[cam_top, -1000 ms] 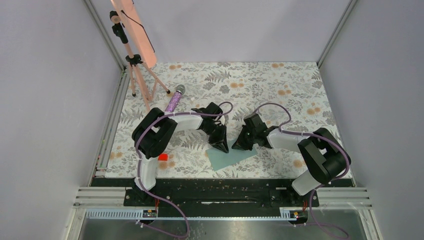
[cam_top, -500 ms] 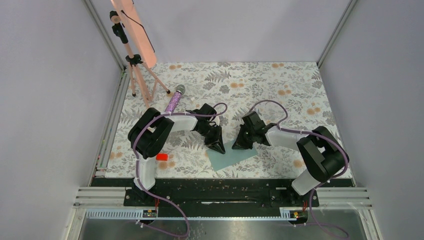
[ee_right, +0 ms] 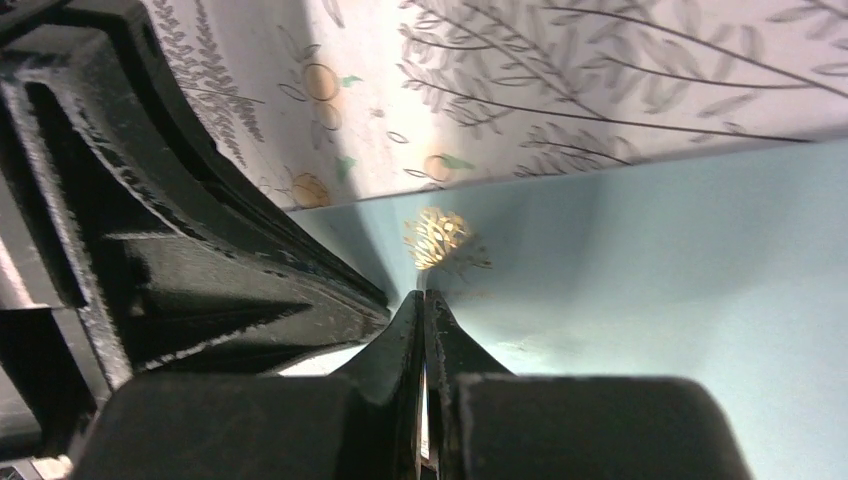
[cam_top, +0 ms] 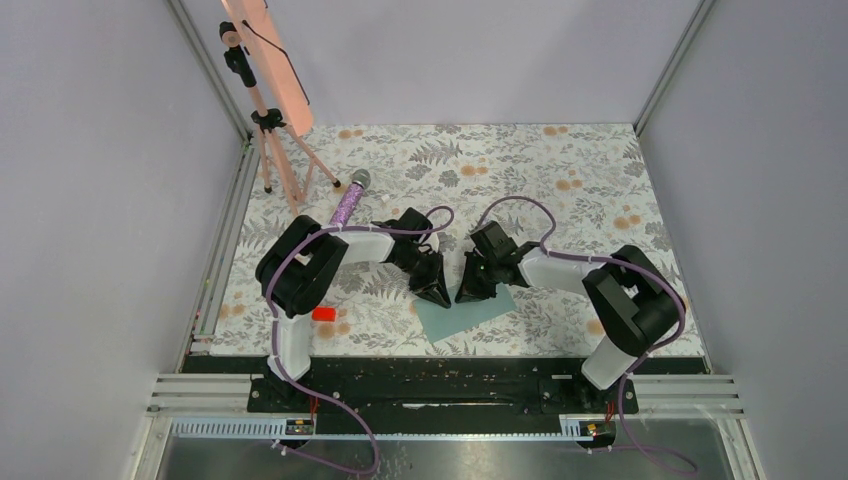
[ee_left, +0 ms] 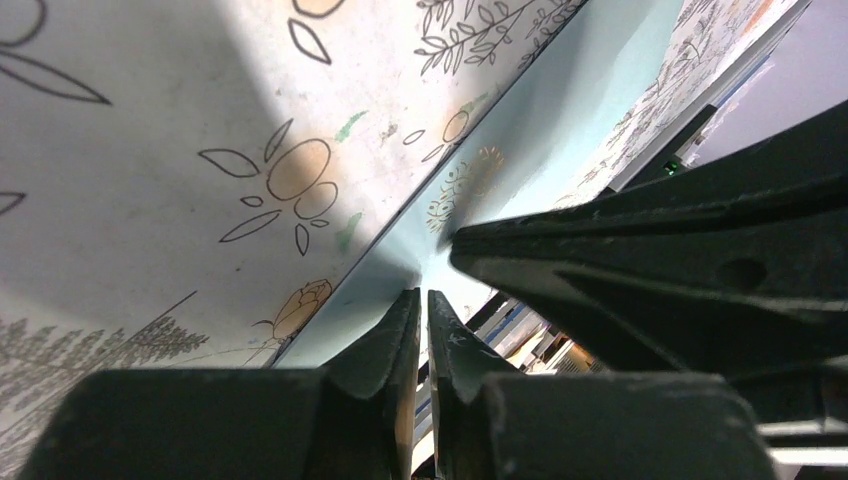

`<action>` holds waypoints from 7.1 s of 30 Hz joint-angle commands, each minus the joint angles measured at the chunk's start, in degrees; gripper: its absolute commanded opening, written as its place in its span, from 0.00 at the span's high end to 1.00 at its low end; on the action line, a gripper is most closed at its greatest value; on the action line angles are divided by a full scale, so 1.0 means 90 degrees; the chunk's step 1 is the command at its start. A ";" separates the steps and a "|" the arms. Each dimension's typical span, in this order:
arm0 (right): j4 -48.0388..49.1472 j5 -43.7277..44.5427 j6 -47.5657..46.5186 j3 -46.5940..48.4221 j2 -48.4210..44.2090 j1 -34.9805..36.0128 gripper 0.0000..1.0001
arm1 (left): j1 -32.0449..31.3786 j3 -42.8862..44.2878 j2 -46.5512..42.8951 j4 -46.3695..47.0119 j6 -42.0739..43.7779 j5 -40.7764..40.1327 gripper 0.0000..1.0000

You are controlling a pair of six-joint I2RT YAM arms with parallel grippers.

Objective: Place the letter into the envelope and seal it

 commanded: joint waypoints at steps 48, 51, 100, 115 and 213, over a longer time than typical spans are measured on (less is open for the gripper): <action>-0.0697 -0.0098 -0.0467 0.0559 0.0119 0.0166 1.00 | 0.0078 -0.0275 0.0099 0.0271 -0.0072 -0.0095 0.94; -0.0816 0.0109 -0.0568 0.0578 0.0131 0.0138 1.00 | 0.0077 -0.0278 0.0084 0.0243 -0.0058 -0.0096 0.94; -0.0682 0.0244 -0.0701 0.0081 -0.0429 -0.0194 1.00 | 0.0076 -0.0296 0.0015 0.0217 -0.0024 -0.0166 0.95; -0.0741 0.0309 -0.0620 0.0184 -0.0886 0.0051 1.00 | 0.0080 -0.0320 -0.0032 0.0225 -0.0015 -0.0163 0.95; -0.3127 0.3112 -0.1220 0.1202 -0.3122 -0.0841 0.20 | -0.0569 0.0754 -0.2047 -0.1509 0.1968 -0.1371 0.82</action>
